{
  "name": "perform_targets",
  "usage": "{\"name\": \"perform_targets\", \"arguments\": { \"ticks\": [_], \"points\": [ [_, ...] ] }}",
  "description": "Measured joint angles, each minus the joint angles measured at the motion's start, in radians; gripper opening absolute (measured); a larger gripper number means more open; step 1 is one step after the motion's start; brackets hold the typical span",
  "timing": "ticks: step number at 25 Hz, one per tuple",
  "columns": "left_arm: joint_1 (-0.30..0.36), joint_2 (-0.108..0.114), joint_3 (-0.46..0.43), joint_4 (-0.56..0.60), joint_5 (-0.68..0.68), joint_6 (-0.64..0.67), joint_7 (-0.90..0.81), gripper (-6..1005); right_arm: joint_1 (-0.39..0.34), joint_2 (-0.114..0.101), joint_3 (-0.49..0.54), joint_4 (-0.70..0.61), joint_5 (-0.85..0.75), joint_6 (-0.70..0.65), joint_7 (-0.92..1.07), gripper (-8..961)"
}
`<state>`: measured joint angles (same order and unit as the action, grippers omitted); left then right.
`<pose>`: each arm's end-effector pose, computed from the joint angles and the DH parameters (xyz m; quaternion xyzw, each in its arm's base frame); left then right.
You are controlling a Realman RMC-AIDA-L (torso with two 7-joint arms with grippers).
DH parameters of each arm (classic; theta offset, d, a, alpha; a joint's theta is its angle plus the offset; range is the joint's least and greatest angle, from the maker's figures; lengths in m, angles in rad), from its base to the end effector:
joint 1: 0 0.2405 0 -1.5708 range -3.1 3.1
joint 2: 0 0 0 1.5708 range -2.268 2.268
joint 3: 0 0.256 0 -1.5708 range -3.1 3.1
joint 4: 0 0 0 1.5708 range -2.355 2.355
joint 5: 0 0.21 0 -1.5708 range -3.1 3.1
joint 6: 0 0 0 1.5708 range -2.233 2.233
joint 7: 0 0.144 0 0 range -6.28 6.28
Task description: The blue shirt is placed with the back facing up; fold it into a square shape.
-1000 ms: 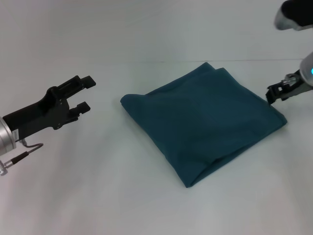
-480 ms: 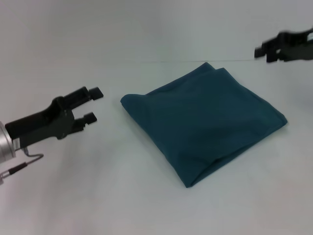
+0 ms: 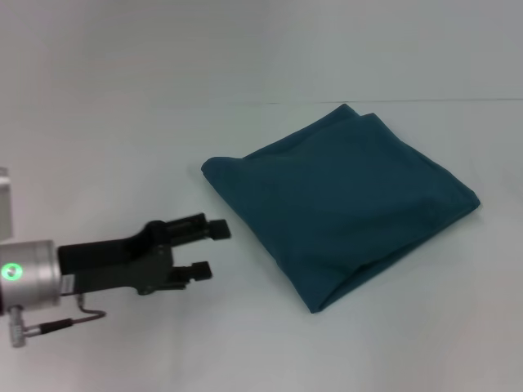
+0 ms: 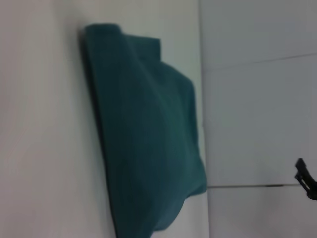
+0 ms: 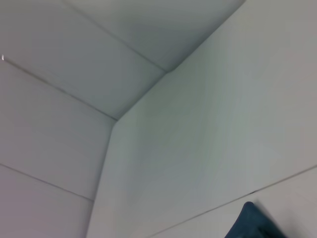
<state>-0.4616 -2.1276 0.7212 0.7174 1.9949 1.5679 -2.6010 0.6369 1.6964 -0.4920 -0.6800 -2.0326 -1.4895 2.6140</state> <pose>-0.2656 0.3113 -0.0130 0.6404 0.7181 0.2697 0.0388 0.2831 0.4029 0.2000 -0.6708 0.6397 0.3206 0.1950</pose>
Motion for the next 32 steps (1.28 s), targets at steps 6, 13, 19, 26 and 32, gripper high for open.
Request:
{"name": "perform_targets", "arguments": {
  "ticks": [6,13,19,26,32],
  "points": [
    [-0.033,-0.035,0.128,-0.032,-0.001,-0.113,-0.075,933,-0.031,-0.010,0.016,-0.006,0.011,-0.039,-0.004,863],
    [-0.121,-0.042,0.224,-0.137,-0.008,-0.219,-0.094,934,-0.016,-0.014,0.015,-0.004,0.013,-0.046,-0.010,881],
    [-0.146,-0.046,0.280,-0.175,-0.010,-0.276,-0.119,934,-0.007,-0.016,0.019,0.001,0.014,-0.046,-0.002,882],
    [-0.173,-0.047,0.315,-0.234,-0.070,-0.340,-0.117,934,-0.003,-0.017,0.019,0.004,0.015,-0.047,-0.001,882],
    [-0.211,-0.048,0.389,-0.273,-0.115,-0.397,-0.113,933,-0.003,-0.013,0.019,0.005,0.016,-0.048,-0.004,881]
  ]
}}
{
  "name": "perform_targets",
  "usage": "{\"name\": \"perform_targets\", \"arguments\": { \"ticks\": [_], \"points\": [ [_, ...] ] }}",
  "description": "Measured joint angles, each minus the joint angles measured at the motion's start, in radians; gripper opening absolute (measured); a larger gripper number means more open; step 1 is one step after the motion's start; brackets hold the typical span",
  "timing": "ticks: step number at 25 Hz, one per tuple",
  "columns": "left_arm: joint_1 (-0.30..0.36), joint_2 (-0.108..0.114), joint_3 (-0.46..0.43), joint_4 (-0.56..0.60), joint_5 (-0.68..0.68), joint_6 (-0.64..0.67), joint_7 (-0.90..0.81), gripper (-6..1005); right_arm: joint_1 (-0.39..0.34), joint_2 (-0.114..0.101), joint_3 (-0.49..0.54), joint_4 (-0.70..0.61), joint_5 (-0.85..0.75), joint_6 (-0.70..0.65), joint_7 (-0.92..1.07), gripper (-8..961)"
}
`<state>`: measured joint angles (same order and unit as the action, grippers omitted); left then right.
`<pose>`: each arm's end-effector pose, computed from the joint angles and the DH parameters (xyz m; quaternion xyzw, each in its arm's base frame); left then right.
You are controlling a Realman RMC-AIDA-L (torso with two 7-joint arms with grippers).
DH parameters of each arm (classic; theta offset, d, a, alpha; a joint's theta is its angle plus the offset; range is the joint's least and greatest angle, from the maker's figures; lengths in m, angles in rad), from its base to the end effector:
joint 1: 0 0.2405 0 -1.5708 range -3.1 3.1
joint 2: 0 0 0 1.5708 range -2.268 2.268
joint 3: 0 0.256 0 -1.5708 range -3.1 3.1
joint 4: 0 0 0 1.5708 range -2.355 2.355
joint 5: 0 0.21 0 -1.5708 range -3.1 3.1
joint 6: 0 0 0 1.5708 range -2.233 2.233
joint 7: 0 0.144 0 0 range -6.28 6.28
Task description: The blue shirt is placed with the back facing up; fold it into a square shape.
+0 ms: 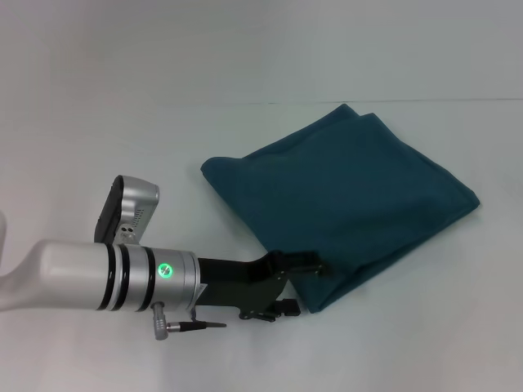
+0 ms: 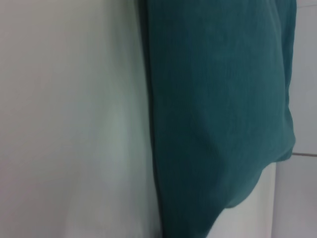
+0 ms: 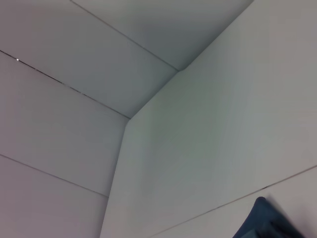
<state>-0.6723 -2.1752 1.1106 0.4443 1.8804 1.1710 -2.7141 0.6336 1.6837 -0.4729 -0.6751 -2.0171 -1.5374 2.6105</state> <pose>-0.2173 0.3339 -0.1160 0.6326 0.7570 0.1593 0.0368 0.2804 0.3979 0.2055 -0.6755 0.6357 0.3281 0.1788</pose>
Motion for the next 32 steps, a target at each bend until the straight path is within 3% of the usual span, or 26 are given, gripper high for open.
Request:
{"name": "perform_targets", "arguments": {
  "ticks": [23,32],
  "points": [
    [-0.058,-0.001,0.119,-0.049,-0.070,-0.106,0.004,926,0.004,0.005,0.005,0.000,0.000,-0.014,0.003,881],
    [-0.064,-0.002,0.128,-0.041,-0.076,-0.103,0.017,785,-0.002,0.005,0.007,0.003,0.025,-0.020,0.006,882]
  ]
}}
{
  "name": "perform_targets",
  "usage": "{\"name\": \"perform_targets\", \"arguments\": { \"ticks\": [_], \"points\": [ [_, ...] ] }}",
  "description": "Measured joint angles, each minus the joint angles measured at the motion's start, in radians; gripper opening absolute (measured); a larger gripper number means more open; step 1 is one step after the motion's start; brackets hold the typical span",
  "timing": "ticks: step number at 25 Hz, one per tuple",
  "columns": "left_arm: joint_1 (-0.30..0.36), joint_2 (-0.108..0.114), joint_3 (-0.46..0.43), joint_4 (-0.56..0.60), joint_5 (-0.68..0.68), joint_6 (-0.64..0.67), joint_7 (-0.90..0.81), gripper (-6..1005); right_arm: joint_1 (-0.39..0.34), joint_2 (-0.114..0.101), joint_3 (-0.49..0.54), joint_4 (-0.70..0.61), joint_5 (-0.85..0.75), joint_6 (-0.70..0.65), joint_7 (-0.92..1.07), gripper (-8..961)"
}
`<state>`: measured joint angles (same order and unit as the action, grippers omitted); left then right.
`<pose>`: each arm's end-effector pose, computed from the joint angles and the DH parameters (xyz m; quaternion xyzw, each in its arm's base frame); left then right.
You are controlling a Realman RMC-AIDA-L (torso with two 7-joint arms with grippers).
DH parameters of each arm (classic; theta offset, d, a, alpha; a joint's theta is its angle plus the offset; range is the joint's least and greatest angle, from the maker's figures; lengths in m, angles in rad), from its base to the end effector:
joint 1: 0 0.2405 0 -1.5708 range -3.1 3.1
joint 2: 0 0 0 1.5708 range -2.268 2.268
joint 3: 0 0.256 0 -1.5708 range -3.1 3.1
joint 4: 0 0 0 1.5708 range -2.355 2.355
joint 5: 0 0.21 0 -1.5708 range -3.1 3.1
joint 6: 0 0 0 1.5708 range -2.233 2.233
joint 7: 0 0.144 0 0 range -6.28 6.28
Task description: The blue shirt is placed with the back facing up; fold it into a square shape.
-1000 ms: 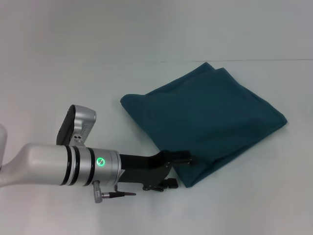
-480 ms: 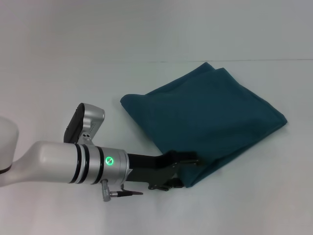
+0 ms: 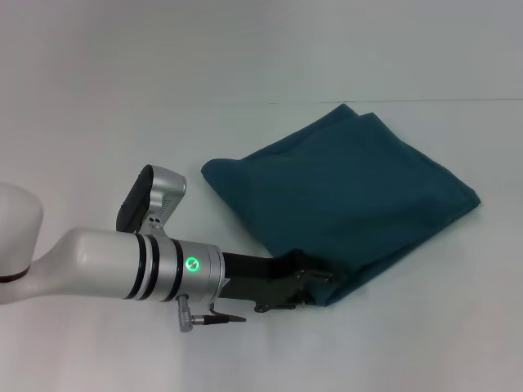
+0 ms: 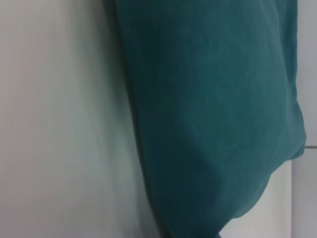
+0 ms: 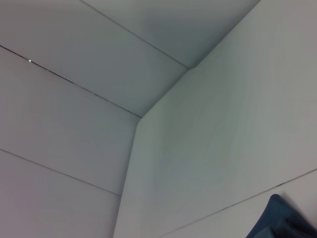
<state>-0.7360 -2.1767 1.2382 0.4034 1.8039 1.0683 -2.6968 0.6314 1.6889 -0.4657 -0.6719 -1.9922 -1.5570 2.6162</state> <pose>-0.2024 0.3431 -0.1313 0.6602 0.7374 0.1419 0.0155 0.2772 0.3959 0.2041 -0.6737 0.6352 0.3406 0.1634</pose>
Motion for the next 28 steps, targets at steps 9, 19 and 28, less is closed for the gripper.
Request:
{"name": "perform_targets", "arguments": {
  "ticks": [9,19,28],
  "points": [
    [0.000,0.000,0.005,-0.001,-0.002,-0.004,0.001,417,-0.001,0.000,0.003,0.000,0.002,-0.002,0.002,882],
    [0.000,0.000,0.006,-0.003,0.003,-0.003,0.002,25,0.001,0.000,0.005,0.000,0.004,-0.005,0.004,881],
    [0.084,0.011,-0.008,0.046,0.004,0.104,0.030,16,-0.002,0.000,0.027,0.005,0.009,-0.012,0.005,882]
  ]
}}
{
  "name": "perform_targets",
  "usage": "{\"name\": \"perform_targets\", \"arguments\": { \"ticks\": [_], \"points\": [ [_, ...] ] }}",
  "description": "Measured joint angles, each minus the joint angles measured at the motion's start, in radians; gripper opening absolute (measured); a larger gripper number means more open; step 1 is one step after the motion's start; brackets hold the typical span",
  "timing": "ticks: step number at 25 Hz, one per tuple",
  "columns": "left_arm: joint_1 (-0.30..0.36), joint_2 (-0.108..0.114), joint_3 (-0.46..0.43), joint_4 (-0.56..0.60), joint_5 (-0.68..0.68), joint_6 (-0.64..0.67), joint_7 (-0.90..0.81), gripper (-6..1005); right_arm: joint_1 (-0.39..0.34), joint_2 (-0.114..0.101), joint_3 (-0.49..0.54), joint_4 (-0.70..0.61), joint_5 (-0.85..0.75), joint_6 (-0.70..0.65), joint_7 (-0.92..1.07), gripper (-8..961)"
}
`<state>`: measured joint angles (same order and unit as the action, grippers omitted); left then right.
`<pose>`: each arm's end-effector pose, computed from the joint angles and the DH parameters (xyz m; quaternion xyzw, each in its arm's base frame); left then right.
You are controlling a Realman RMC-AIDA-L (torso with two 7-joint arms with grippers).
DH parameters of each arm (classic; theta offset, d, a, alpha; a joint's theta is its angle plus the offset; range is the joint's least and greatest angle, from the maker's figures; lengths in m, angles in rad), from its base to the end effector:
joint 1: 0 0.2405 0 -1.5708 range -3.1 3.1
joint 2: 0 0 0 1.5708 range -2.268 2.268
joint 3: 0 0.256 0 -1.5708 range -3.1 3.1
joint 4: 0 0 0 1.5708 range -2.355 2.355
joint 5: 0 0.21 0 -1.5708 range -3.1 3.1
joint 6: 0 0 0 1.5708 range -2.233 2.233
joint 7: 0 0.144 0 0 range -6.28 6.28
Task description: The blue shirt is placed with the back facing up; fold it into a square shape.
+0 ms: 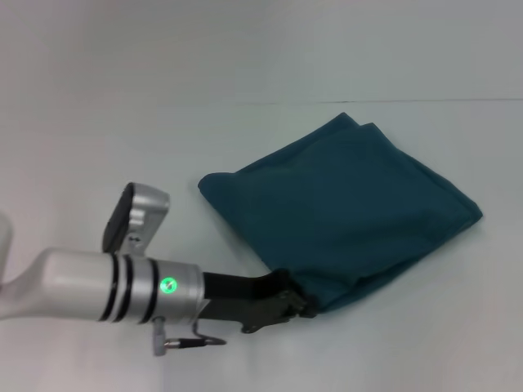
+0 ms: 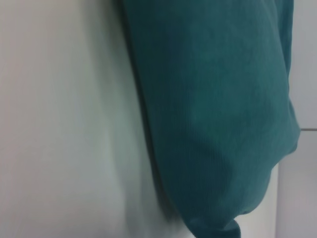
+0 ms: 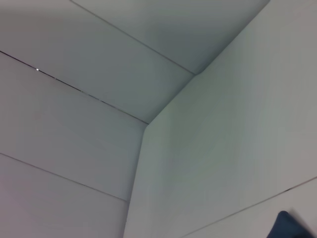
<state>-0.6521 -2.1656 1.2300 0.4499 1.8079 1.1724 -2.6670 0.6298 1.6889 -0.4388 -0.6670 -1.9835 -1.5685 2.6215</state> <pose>-0.2177 0.3243 -0.1212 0.6593 0.7368 0.1429 0.0450 0.2772 0.3943 0.2072 -0.6670 0.6357 0.3552 0.1576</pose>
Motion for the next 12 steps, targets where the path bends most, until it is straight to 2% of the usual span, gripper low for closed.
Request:
{"name": "perform_targets", "arguments": {
  "ticks": [4,6,7,8,9,12],
  "points": [
    [0.071,0.015,-0.058,0.057,0.031,0.058,0.000,18,-0.001,0.000,0.000,0.014,0.001,-0.001,-0.003,882],
    [0.084,0.026,-0.113,0.064,0.073,0.085,0.003,19,-0.001,0.000,-0.001,0.016,0.002,-0.004,-0.003,881],
    [0.084,0.026,-0.113,0.064,0.073,0.085,0.003,20,-0.001,0.000,-0.002,0.016,0.002,-0.006,-0.003,881],
    [0.089,0.033,-0.151,0.065,0.098,0.099,0.006,20,-0.001,0.000,-0.002,0.016,0.002,-0.007,-0.002,881],
    [0.097,0.045,-0.244,0.070,0.173,0.132,0.011,21,-0.001,0.000,-0.003,0.016,0.002,-0.008,-0.002,881],
    [0.100,0.057,-0.324,0.073,0.245,0.158,0.016,22,-0.001,0.000,-0.002,0.016,0.002,-0.014,-0.002,881]
  ]
}}
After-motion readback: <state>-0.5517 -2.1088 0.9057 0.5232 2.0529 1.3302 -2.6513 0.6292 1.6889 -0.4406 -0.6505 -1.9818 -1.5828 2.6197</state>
